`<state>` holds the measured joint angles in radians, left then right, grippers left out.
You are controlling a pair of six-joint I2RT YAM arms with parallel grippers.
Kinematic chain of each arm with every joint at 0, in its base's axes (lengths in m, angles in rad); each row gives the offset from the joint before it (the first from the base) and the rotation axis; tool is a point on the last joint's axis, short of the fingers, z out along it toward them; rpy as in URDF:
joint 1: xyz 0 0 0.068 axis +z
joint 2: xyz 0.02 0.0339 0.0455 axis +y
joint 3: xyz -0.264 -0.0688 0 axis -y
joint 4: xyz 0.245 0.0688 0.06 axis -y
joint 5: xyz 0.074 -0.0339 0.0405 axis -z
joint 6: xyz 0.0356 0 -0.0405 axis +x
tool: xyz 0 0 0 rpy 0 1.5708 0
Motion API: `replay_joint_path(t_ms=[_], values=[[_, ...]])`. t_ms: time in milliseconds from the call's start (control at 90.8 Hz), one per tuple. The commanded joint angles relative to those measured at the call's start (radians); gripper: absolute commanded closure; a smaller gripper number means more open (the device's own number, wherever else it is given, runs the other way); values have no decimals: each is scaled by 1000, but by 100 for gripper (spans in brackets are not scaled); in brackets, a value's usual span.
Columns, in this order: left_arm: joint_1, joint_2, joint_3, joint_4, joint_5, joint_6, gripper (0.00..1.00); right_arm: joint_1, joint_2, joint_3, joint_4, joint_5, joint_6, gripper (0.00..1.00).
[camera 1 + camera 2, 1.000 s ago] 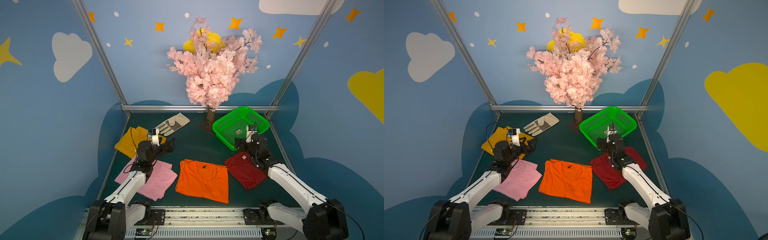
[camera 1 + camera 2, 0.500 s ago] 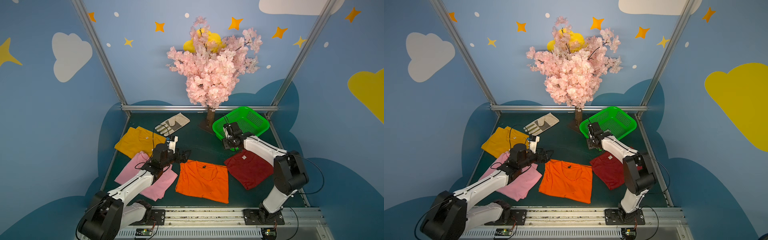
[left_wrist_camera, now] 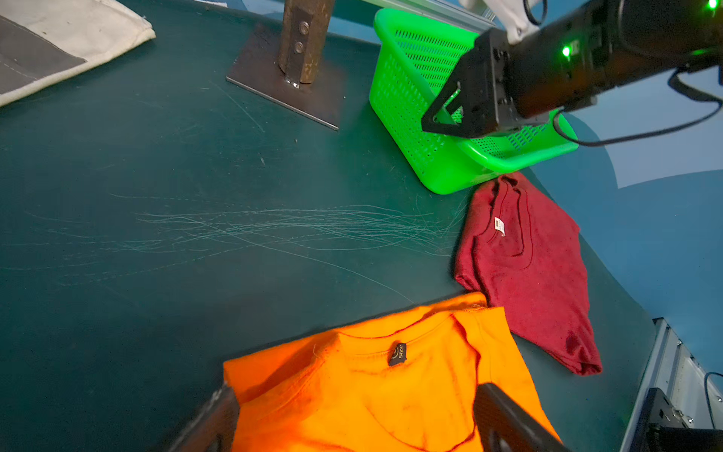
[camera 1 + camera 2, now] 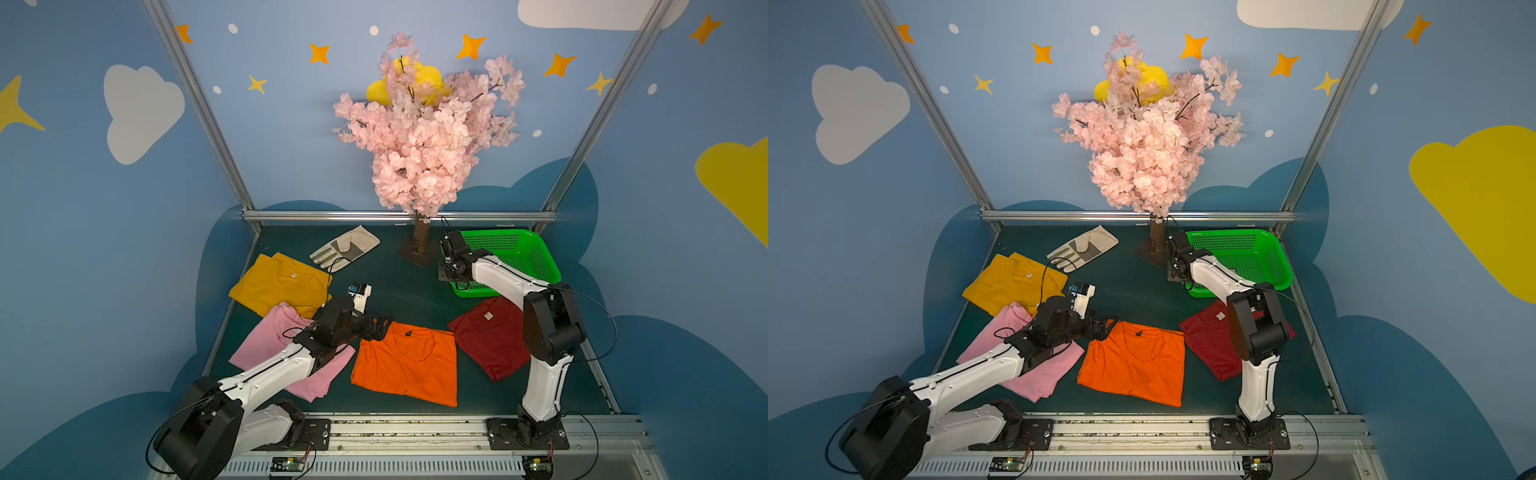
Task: Put the folded t-shirts into the basket
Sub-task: Adjust the bin at the center of the board, then pick up the T-shirt from the center of the board.
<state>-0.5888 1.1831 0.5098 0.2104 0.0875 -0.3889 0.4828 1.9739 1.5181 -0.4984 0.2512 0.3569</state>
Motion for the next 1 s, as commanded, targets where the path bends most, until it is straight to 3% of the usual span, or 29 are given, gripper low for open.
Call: replay_joint_path(t_ms=[0, 253, 474, 694, 881, 991], values=[[-26, 27, 13, -40, -43, 4, 3, 25, 62, 82, -36, -22, 51, 75], [-48, 73, 25, -80, -72, 6, 3, 52, 83, 92, 16, -81, 141, 75], [-47, 69, 27, -147, -137, 17, 3, 56, 57, 91, 10, -170, 113, 68], [-2, 65, 19, -203, -177, 20, 1, 16, -87, 14, -64, -203, -5, 46], [65, 89, 24, -207, -61, 53, 2, 31, -312, -148, -150, -164, -108, 26], [69, 131, 68, -236, 15, 95, 4, 81, -454, -297, -186, -161, -92, 25]])
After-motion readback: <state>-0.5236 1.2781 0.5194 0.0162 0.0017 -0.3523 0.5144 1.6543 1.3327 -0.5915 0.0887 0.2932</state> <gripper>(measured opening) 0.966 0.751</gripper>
